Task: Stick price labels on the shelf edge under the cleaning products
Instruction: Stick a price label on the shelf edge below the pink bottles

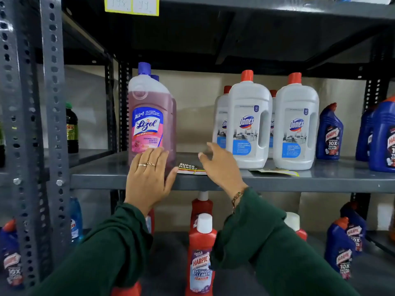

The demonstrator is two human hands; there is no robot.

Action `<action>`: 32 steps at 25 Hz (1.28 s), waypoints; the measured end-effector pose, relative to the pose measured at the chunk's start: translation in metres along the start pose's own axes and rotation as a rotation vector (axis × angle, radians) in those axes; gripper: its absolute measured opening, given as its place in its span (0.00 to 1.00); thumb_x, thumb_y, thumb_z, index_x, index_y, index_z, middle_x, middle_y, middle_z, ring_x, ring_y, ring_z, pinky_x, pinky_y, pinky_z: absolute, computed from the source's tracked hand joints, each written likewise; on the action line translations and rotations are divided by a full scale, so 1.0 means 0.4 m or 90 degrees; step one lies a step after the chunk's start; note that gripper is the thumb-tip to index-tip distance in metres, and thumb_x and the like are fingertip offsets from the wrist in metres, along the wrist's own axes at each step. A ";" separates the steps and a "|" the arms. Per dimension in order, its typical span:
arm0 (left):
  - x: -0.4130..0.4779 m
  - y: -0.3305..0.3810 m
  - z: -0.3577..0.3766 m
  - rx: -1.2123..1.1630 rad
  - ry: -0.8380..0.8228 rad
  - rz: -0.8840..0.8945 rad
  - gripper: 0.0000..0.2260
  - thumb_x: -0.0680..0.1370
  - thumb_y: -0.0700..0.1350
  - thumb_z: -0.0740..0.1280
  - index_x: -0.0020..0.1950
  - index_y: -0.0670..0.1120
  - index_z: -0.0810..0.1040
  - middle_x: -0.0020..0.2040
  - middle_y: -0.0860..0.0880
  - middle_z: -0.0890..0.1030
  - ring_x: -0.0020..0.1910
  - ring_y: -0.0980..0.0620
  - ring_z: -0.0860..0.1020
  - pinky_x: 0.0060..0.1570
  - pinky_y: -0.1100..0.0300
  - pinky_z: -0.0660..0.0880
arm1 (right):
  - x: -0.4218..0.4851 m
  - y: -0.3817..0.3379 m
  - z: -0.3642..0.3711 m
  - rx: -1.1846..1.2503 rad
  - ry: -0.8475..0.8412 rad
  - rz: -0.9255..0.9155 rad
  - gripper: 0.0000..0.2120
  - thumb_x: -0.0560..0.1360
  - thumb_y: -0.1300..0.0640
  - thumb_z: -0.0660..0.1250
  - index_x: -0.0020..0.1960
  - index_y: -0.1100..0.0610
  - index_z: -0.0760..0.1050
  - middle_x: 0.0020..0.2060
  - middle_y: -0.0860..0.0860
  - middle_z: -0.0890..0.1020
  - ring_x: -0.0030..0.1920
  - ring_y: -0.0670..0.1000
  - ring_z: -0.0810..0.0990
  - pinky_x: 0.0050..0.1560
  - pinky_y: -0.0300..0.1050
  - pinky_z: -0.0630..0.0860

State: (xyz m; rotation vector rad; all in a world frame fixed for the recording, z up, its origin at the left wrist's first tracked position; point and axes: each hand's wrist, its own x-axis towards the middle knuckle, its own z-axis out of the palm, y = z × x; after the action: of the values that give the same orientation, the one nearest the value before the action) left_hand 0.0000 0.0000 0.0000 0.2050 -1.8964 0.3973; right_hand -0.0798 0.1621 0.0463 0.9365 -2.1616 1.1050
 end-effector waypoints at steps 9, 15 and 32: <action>-0.050 -0.012 0.021 0.059 0.001 0.015 0.17 0.77 0.54 0.55 0.43 0.42 0.73 0.43 0.42 0.81 0.39 0.42 0.76 0.41 0.51 0.63 | 0.021 -0.002 0.031 -0.141 -0.126 0.061 0.11 0.71 0.54 0.62 0.51 0.56 0.69 0.52 0.55 0.78 0.51 0.58 0.76 0.48 0.51 0.71; -0.052 -0.003 0.020 -0.017 0.012 -0.036 0.19 0.78 0.55 0.52 0.45 0.42 0.73 0.43 0.42 0.81 0.40 0.42 0.75 0.41 0.51 0.62 | -0.010 0.009 0.024 0.054 0.091 -0.022 0.13 0.70 0.64 0.66 0.53 0.53 0.72 0.55 0.54 0.76 0.53 0.55 0.77 0.52 0.47 0.73; -0.079 -0.119 -0.115 -0.395 -0.099 -0.129 0.07 0.78 0.46 0.61 0.51 0.47 0.78 0.45 0.47 0.80 0.49 0.52 0.73 0.47 0.56 0.72 | -0.118 -0.111 0.115 -0.036 -0.033 -0.178 0.06 0.73 0.57 0.66 0.45 0.58 0.80 0.43 0.55 0.82 0.48 0.54 0.74 0.45 0.40 0.65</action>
State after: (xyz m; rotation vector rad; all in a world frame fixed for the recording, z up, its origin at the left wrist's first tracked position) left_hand 0.0671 -0.0289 -0.0068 0.0091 -2.0344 -0.3563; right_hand -0.0228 0.1205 0.0094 1.2092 -2.0136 0.8895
